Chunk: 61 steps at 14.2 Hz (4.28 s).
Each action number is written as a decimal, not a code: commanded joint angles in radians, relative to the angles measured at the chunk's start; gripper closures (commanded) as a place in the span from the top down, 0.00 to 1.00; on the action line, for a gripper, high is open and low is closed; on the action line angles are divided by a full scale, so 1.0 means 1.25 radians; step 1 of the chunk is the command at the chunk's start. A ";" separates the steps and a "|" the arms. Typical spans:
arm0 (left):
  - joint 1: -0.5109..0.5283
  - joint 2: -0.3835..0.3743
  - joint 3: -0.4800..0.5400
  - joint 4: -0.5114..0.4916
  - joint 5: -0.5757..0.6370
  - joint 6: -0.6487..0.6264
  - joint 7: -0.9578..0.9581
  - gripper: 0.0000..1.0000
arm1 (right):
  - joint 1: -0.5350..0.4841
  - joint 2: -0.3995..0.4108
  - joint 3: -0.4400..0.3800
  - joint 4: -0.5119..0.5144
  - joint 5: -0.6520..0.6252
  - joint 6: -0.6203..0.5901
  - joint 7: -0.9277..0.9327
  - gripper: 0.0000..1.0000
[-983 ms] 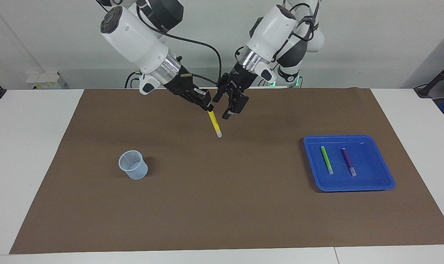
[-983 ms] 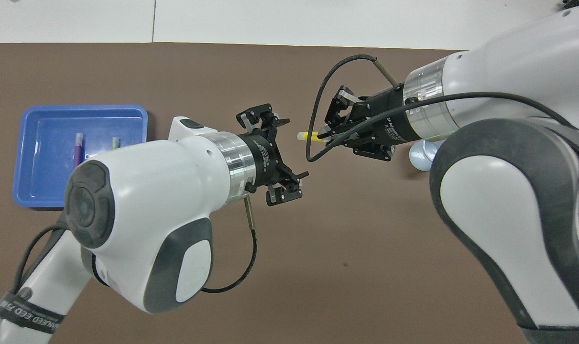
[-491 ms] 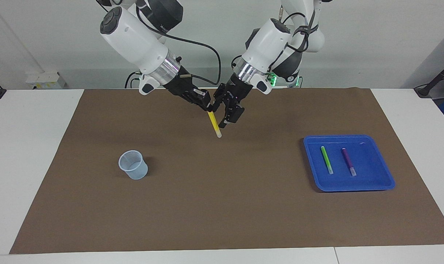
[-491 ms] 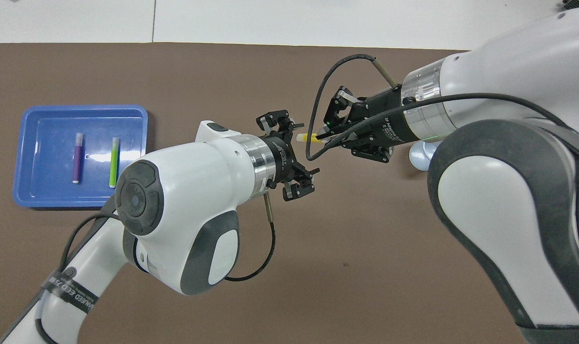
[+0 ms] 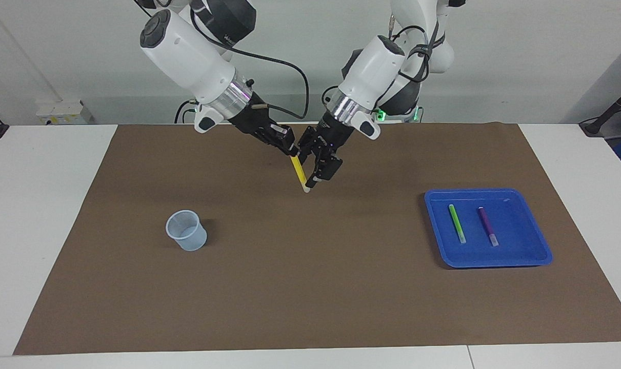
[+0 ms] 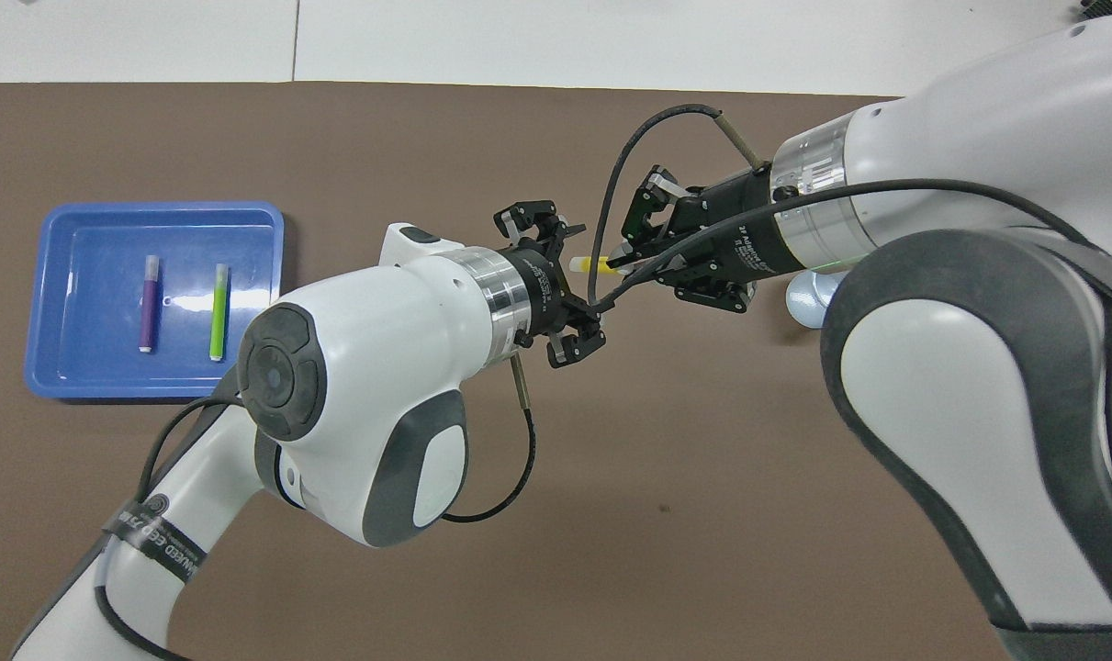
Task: Right arm passes pens to left for tray arrangement
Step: 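Close the left gripper on the yellow pen beside the right gripper, then open the right gripper and withdraw it while the left gripper holds the pen, then carry the yellow pen to the blue tray with the left gripper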
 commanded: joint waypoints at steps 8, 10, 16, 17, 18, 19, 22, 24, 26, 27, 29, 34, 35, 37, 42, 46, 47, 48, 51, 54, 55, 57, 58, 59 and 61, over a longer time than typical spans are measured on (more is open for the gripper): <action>-0.015 0.017 0.011 0.029 0.005 -0.001 0.037 0.44 | -0.003 -0.014 0.001 -0.023 0.022 0.020 0.010 0.10; -0.013 0.017 0.011 0.031 0.016 -0.004 0.037 0.40 | -0.002 -0.014 0.001 -0.023 0.022 0.020 0.010 0.10; -0.011 0.017 0.010 0.036 0.016 -0.021 0.048 0.30 | -0.002 -0.014 0.001 -0.023 0.022 0.020 0.008 0.10; -0.011 0.017 0.011 0.036 0.016 -0.021 0.048 0.22 | -0.002 -0.014 0.001 -0.023 0.022 0.020 0.008 0.10; -0.011 0.017 0.011 0.036 0.018 -0.020 0.049 0.13 | -0.002 -0.014 0.001 -0.023 0.022 0.020 0.008 0.10; -0.011 0.017 0.011 0.037 0.016 -0.020 0.049 0.06 | -0.002 -0.014 0.001 -0.023 0.022 0.020 0.008 0.10; -0.010 0.017 0.011 0.040 0.018 -0.021 0.049 0.00 | -0.002 -0.014 0.001 -0.023 0.022 0.020 0.008 0.10; -0.010 0.017 0.011 0.042 0.019 -0.021 0.049 0.00 | -0.002 -0.014 0.001 -0.023 0.021 0.020 0.010 0.14; -0.007 0.019 0.011 0.045 0.026 -0.021 0.049 0.00 | -0.002 -0.014 0.001 -0.022 0.017 0.021 0.011 0.73; -0.006 0.022 0.011 0.047 0.029 -0.021 0.051 0.00 | -0.003 -0.014 0.001 -0.020 0.012 0.020 0.011 0.96; -0.002 0.026 0.011 0.060 0.035 -0.031 0.058 0.00 | -0.003 -0.013 0.000 -0.014 0.006 0.019 0.005 1.00; 0.005 0.025 0.013 0.064 0.043 -0.083 0.184 0.00 | -0.029 -0.014 -0.010 0.016 -0.060 -0.040 -0.050 1.00; 0.016 0.022 0.012 0.064 0.043 -0.107 0.218 0.00 | -0.055 -0.014 -0.010 0.029 -0.075 -0.072 -0.083 1.00; 0.022 0.015 0.017 0.064 0.043 -0.159 0.277 0.00 | -0.105 -0.025 -0.009 0.034 -0.104 -0.126 -0.175 1.00; 0.110 -0.008 0.018 0.056 0.045 -0.333 0.513 0.00 | -0.208 -0.053 -0.009 0.029 -0.300 -0.225 -0.506 1.00; 0.193 -0.015 0.017 0.051 0.043 -0.389 0.636 0.00 | -0.287 -0.063 -0.009 0.013 -0.384 -0.229 -0.608 1.00; 0.212 -0.016 0.017 0.050 0.045 -0.404 0.671 0.00 | -0.294 -0.071 -0.009 0.004 -0.394 -0.239 -0.609 1.00; 0.229 -0.019 0.018 0.049 0.045 -0.421 0.729 0.00 | -0.305 -0.072 -0.009 0.004 -0.396 -0.258 -0.613 1.00; 0.313 -0.040 0.019 0.022 0.045 -0.487 0.954 0.00 | -0.308 -0.083 -0.009 -0.015 -0.396 -0.264 -0.624 1.00; 0.385 -0.054 0.019 0.016 0.045 -0.575 1.127 0.00 | -0.303 -0.087 -0.008 -0.024 -0.396 -0.266 -0.625 1.00; 0.399 -0.055 0.019 0.016 0.046 -0.589 1.157 0.00 | -0.304 -0.101 -0.008 -0.047 -0.396 -0.264 -0.630 1.00; 0.417 -0.057 0.019 0.016 0.080 -0.594 1.200 0.00 | -0.305 -0.153 -0.009 -0.124 -0.396 -0.223 -0.635 1.00; 0.426 -0.057 0.019 0.015 0.114 -0.604 1.222 0.00 | -0.304 -0.167 -0.008 -0.145 -0.396 -0.205 -0.636 1.00; 0.436 -0.057 0.019 0.013 0.138 -0.618 1.261 0.00 | -0.303 -0.169 -0.008 -0.147 -0.396 -0.202 -0.635 1.00; 0.464 -0.056 0.019 0.012 0.177 -0.639 1.371 0.00 | -0.300 -0.166 -0.009 -0.144 -0.396 -0.201 -0.634 1.00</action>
